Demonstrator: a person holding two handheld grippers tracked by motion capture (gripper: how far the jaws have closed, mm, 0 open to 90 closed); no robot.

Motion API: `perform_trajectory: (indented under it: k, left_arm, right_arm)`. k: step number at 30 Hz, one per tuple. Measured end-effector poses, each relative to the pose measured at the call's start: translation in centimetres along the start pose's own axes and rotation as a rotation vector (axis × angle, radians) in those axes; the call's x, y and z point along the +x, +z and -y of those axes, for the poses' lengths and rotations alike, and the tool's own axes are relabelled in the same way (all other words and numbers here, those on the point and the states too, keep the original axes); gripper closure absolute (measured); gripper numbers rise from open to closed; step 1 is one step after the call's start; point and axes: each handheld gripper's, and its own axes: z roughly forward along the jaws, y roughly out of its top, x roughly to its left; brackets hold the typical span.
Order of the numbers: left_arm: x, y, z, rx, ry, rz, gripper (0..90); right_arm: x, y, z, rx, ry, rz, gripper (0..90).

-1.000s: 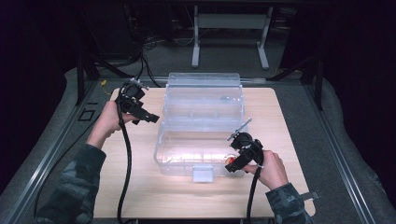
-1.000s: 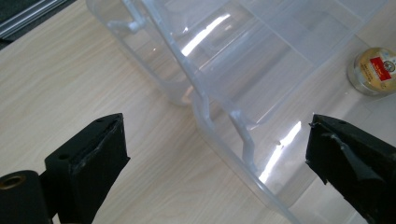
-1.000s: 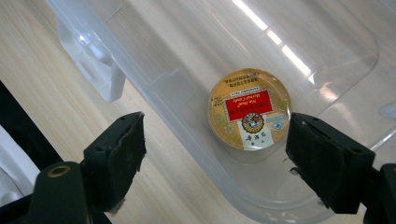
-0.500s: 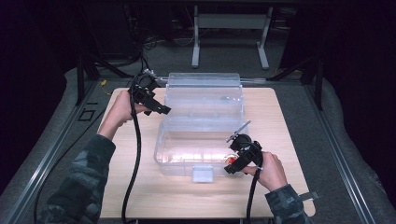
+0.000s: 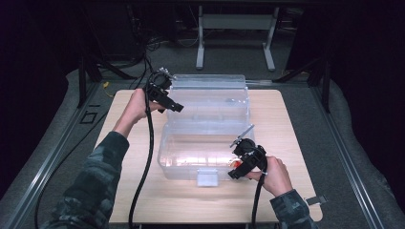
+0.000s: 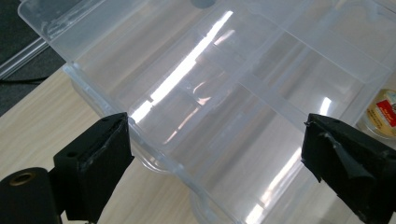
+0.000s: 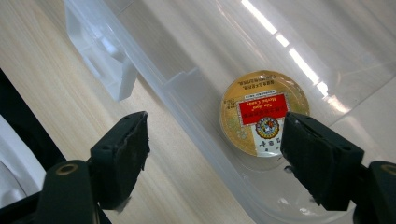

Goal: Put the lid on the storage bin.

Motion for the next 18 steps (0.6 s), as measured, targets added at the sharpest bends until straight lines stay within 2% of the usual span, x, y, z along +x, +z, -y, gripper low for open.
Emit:
perform_trajectory:
  k: [2, 8, 10, 15, 18]
  left_arm:
    - [0.0, 0.4, -0.3, 0.005, 0.013, -0.003, 11.0]
    - [0.3, 1.6, -0.7, -0.005, 0.002, 0.008, 15.3]
    - [0.4, 2.0, -0.9, -0.004, 0.011, 0.0, 16.9]
    - [0.5, 2.8, -1.1, 0.0, 0.022, 0.006, 23.9]
    - [0.6, 3.4, -1.0, -0.002, 0.019, 0.017, 29.8]
  right_arm:
    - [0.0, 0.0, 0.0, 0.001, -0.002, 0.0, 27.1]
    - [0.3, 0.0, 0.0, -0.002, -0.022, -0.001, 38.0]
    - [0.3, 0.0, 0.1, -0.002, -0.026, -0.003, 40.3]
    - [0.3, 0.2, 0.3, -0.005, -0.032, -0.012, 45.3]
    - [0.3, 0.3, 0.3, 0.003, -0.032, 0.0, 49.7]
